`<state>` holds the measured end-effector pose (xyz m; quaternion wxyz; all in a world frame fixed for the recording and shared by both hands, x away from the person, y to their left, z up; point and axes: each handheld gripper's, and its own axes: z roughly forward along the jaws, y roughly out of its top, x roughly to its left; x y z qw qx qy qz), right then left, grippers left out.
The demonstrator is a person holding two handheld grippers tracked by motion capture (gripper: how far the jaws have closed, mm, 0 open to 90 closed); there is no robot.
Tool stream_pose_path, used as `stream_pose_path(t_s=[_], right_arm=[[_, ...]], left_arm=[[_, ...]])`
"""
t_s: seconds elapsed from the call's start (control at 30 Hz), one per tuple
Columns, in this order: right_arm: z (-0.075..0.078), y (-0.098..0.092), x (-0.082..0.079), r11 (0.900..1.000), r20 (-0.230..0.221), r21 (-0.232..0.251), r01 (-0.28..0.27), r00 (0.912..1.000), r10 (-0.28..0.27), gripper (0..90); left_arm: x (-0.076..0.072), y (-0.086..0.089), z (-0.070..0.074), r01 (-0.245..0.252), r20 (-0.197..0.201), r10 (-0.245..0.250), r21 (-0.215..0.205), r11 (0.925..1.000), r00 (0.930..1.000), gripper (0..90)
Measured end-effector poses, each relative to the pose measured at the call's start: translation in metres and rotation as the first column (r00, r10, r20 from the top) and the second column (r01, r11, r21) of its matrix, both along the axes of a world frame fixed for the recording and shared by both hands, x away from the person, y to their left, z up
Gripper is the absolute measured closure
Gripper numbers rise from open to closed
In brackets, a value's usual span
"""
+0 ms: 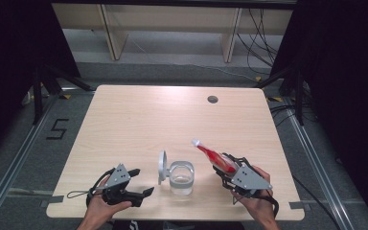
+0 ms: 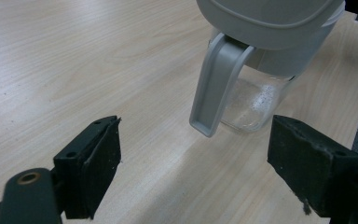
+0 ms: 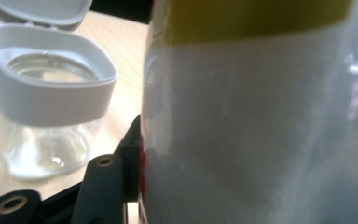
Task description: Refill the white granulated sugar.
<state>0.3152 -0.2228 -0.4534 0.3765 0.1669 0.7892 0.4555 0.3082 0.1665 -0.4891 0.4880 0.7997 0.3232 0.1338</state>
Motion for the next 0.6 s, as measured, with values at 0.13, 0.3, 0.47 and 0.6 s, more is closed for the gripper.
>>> stream_pose_path(t_s=[0.13, 0.3, 0.47, 0.6], right_arm=[[0.004, -0.001, -0.009, 0.998, 0.025, -0.058, 0.002, 0.9997, -0.001, 49.6], [0.007, 0.001, -0.016, 0.991, 0.056, -0.131, -0.001, 0.9984, 0.008, 49.7], [0.01, 0.002, -0.022, 0.974, 0.099, -0.225, 0.015, 0.995, 0.008, 49.8], [0.013, 0.003, -0.027, 0.962, 0.131, -0.273, 0.017, 0.9912, 0.019, 49.8]], left_arm=[[0.0, 0.0, 0.0, -0.003, -0.003, 0.003, -0.003, 1.0, 1.0, 16.8], [0.001, 0.001, 0.001, 0.016, 0.016, -0.016, 0.014, 0.9998, 0.9997, 16.8], [0.0, 0.0, 0.0, -0.001, -0.003, 0.001, -0.002, 1.0, 1.0, 16.8], [0.0, 0.0, 0.0, 0.0, -0.002, 0.0, -0.001, 1.0, 1.0, 16.8]])
